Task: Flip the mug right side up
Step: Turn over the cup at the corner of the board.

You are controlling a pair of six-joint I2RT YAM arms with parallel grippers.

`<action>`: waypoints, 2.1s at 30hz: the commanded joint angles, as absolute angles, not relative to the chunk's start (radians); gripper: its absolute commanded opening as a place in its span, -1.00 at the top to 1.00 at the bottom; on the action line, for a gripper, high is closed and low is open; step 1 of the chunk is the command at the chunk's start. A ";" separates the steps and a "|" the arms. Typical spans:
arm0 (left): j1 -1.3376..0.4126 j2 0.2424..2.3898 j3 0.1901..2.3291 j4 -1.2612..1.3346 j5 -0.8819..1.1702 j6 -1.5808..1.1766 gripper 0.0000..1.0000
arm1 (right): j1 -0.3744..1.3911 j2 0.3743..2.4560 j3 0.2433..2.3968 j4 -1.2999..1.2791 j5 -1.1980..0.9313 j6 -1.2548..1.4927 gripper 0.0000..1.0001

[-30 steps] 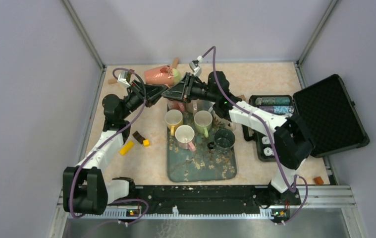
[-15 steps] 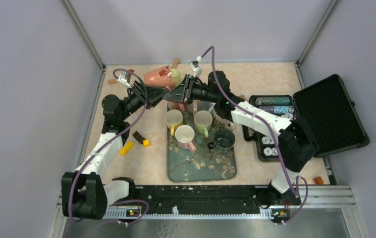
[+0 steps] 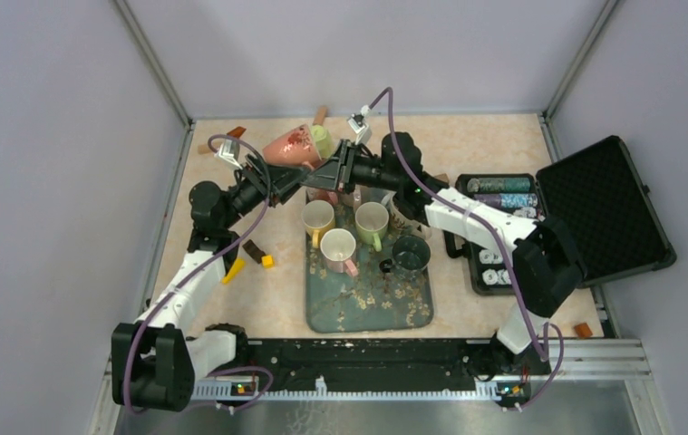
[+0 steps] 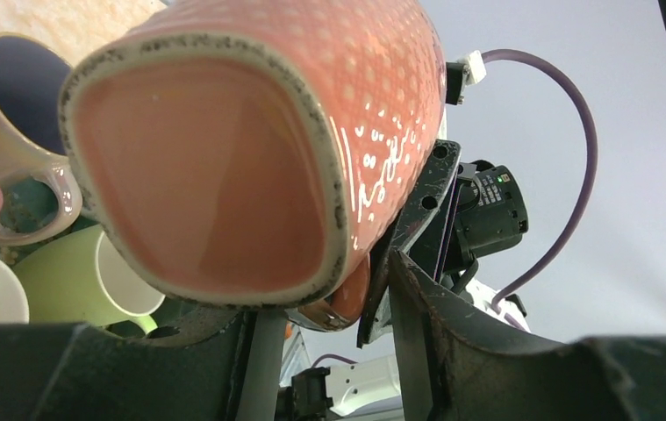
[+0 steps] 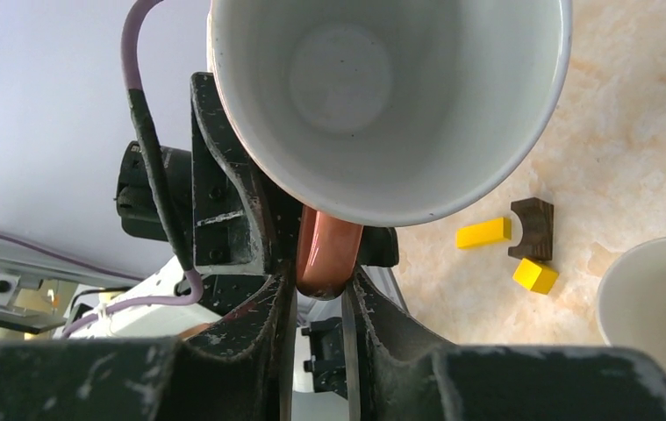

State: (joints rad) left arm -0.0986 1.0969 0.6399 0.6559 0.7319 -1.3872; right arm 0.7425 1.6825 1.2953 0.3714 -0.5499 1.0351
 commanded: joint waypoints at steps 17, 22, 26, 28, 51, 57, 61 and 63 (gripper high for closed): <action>-0.092 1.016 0.595 0.760 0.611 -1.387 0.54 | 0.728 1.594 1.245 0.429 -0.485 0.994 1.00; -0.092 1.033 0.604 0.757 0.632 -1.379 1.00 | 0.729 1.598 1.247 0.426 -0.488 0.994 1.00; -0.092 1.047 0.601 0.788 0.657 -1.399 1.00 | 0.729 1.595 1.247 0.432 -0.486 0.988 1.00; -0.092 1.058 0.599 0.811 0.676 -1.419 1.00 | 0.728 1.592 1.250 0.431 -0.477 0.977 1.00; -0.146 1.094 0.618 0.819 0.719 -1.411 1.00 | 0.729 1.610 1.289 0.458 -0.469 0.942 0.96; -0.146 1.082 0.640 0.755 0.729 -1.352 0.36 | 0.729 1.585 1.267 0.446 -0.456 0.934 1.00; -0.146 1.051 0.678 0.620 0.723 -1.262 -0.31 | 0.729 1.560 1.252 0.436 -0.440 0.933 1.00; -0.147 1.037 0.696 0.557 0.724 -1.222 -0.45 | 0.729 1.545 1.247 0.429 -0.426 0.930 1.00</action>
State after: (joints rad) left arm -0.1375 1.0935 0.6205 0.6262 0.6910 -1.3338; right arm 0.7300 1.6352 1.2366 0.3470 -0.4660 0.9596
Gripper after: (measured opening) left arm 0.681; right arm 0.150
